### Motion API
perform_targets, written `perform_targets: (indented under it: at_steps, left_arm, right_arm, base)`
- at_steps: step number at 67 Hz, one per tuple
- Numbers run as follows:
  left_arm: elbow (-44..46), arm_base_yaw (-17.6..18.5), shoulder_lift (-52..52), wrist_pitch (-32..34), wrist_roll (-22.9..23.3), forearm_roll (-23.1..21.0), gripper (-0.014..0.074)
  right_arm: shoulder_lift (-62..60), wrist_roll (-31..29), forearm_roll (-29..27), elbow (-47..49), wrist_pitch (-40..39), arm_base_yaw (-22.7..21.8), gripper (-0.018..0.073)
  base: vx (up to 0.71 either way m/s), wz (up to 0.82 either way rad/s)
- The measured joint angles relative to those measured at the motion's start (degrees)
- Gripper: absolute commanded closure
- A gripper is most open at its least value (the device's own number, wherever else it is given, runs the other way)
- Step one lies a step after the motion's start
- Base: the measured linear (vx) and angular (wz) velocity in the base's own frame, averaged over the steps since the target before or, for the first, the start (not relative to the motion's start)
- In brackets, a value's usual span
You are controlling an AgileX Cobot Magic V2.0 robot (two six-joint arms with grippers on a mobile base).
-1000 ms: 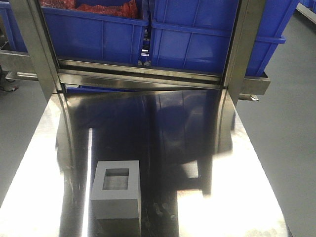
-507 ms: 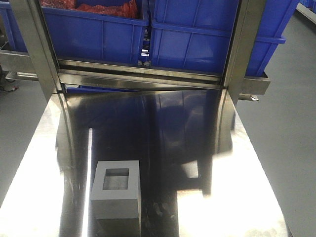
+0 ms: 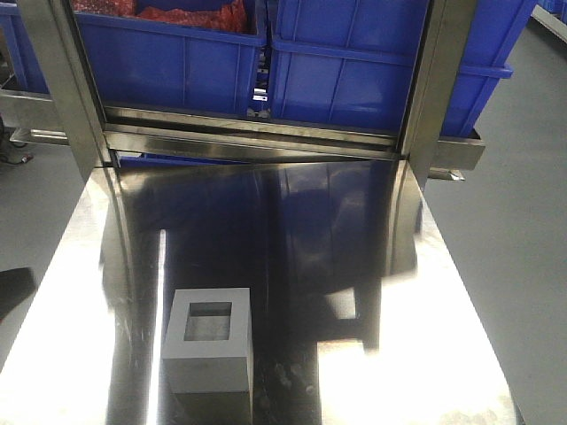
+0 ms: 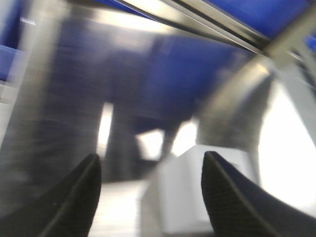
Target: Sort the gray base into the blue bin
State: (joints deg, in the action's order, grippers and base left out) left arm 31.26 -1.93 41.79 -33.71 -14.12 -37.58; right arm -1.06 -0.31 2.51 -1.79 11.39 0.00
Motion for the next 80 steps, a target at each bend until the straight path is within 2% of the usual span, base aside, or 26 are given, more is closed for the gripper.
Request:
perform_targets:
  at_steps: [10, 14, 18, 22, 33, 39, 42, 50, 63, 73, 80]
  left_arm:
    - [2.71, 0.00, 7.25, -7.54, -16.22, -16.61, 0.0165]
    - [3.46, 0.53, 10.46, -9.98, -20.60, -19.90, 0.0165]
    - [4.36, 1.67, 13.50, -11.57, -23.50, -21.27, 0.0165]
    - [5.47, 3.28, 15.70, -11.60, -24.55, -21.27, 0.0165]
    - [8.13, 11.13, 19.51, -6.69, -23.97, -18.81, 0.0165]
    - [9.39, 15.65, 20.49, -2.68, -19.49, -13.86, 0.0165]
    - [10.00, 17.95, 20.99, -0.34, -15.20, -10.04, 0.0165]
    - [11.33, 22.96, 22.54, 2.28, -4.25, 1.73, 0.0165]
    - [13.89, 30.72, 27.38, 2.49, 14.12, 20.70, 0.0165]
    - [15.60, 34.36, 31.36, 1.84, 27.17, 33.54, 0.0165]
    - [16.50, 34.79, 33.61, 0.58, 34.16, 39.37, 0.0165]
  right_arm:
    - [0.00, 0.00, 0.00, 0.00, 0.00, 0.00, 0.0564]
    - [0.00, 0.00, 0.00, 0.00, 0.00, 0.00, 0.0564]
    - [0.00, 0.00, 0.00, 0.00, 0.00, 0.00, 0.0564]
    - [0.00, 0.00, 0.00, 0.00, 0.00, 0.00, 0.0564]
    - [0.00, 0.00, 0.00, 0.00, 0.00, 0.00, 0.0564]
    - [0.00, 0.00, 0.00, 0.00, 0.00, 0.00, 0.0564]
    - [0.00, 0.00, 0.00, 0.00, 0.00, 0.00, 0.0564]
    - [0.00, 0.00, 0.00, 0.00, 0.00, 0.00, 0.0564]
    - [0.00, 0.00, 0.00, 0.00, 0.00, 0.00, 0.0564]
    - [0.00, 0.00, 0.00, 0.00, 0.00, 0.00, 0.0564]
    - [0.00, 0.00, 0.00, 0.00, 0.00, 0.00, 0.0564]
  base:
    - [0.00, 0.00]
    - [0.00, 0.00]
    - [0.00, 0.00]
    - [0.00, 0.00]
    - [0.00, 0.00]
    - [0.00, 0.00]
    - [0.00, 0.00]
    - [0.00, 0.00]
    - [0.00, 0.00]
    - [0.00, 0.00]
    - [0.00, 0.00]
